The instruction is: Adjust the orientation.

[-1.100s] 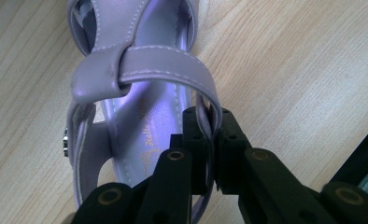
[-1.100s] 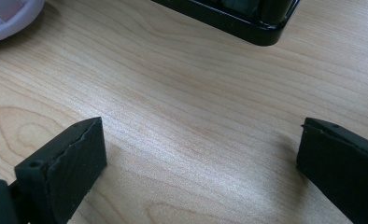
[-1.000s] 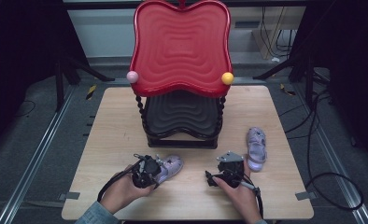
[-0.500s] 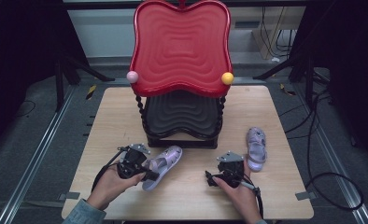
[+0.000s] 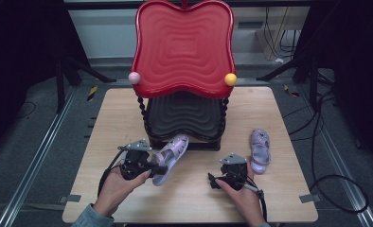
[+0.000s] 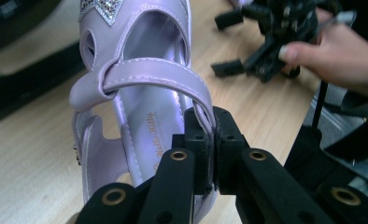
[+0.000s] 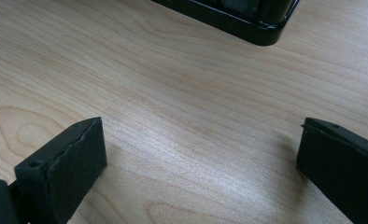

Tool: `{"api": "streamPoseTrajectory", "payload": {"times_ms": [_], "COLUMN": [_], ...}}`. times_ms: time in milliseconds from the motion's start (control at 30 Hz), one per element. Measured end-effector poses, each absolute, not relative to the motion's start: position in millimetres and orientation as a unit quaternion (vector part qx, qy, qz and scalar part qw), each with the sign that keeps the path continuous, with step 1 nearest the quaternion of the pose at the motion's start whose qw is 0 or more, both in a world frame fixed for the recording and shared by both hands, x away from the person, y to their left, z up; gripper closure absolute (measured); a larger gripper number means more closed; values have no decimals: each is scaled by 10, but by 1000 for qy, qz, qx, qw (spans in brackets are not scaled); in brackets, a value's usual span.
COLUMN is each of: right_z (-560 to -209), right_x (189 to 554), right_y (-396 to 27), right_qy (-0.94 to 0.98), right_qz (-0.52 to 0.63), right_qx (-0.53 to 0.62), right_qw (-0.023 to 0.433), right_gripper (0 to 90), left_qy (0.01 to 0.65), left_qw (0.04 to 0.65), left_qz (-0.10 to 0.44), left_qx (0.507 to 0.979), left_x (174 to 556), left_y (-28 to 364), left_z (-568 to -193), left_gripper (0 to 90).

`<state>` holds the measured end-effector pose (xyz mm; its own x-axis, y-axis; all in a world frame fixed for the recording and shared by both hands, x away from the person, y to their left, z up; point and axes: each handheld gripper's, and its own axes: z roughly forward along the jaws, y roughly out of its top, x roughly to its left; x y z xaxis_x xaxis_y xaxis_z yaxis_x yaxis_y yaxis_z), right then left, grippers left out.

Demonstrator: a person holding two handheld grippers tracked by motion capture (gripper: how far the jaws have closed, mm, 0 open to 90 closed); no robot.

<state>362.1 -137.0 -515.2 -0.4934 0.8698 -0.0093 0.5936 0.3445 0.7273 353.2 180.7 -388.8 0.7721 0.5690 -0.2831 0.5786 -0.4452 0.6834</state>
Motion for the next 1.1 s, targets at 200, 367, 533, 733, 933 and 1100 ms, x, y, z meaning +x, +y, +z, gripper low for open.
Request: {"api": "streamPoseTrajectory", "payload": {"times_ms": [200,367,533,733,933,1100], "right_z": [-5151,-5151,-5151,-5151,-5151,-5151], "right_x": [3621,3621,3620,3622,3622,3622], "right_y": [-1369,-1369,-1369,-1371,-1370,-1371], "right_qy": [794,794,794,794,794,794], "right_qz": [341,341,341,341,341,341], "right_qx": [461,461,461,460,460,460], "right_qw": [202,202,202,204,204,204], "right_gripper": [17,18,18,17,18,17], "left_qy": [346,356,363,364,370,376], "left_qw": [423,445,470,479,491,503], "left_qz": [42,60,72,104,116,120], "left_qx": [836,819,801,792,780,769], "left_x": [3604,3654,3708,3821,3935,3997], "left_y": [1827,1816,1786,1692,1627,1602], "left_z": [-3817,-3743,-3701,-3646,-3591,-3546], "left_gripper": [862,862,862,862,862,862]}}
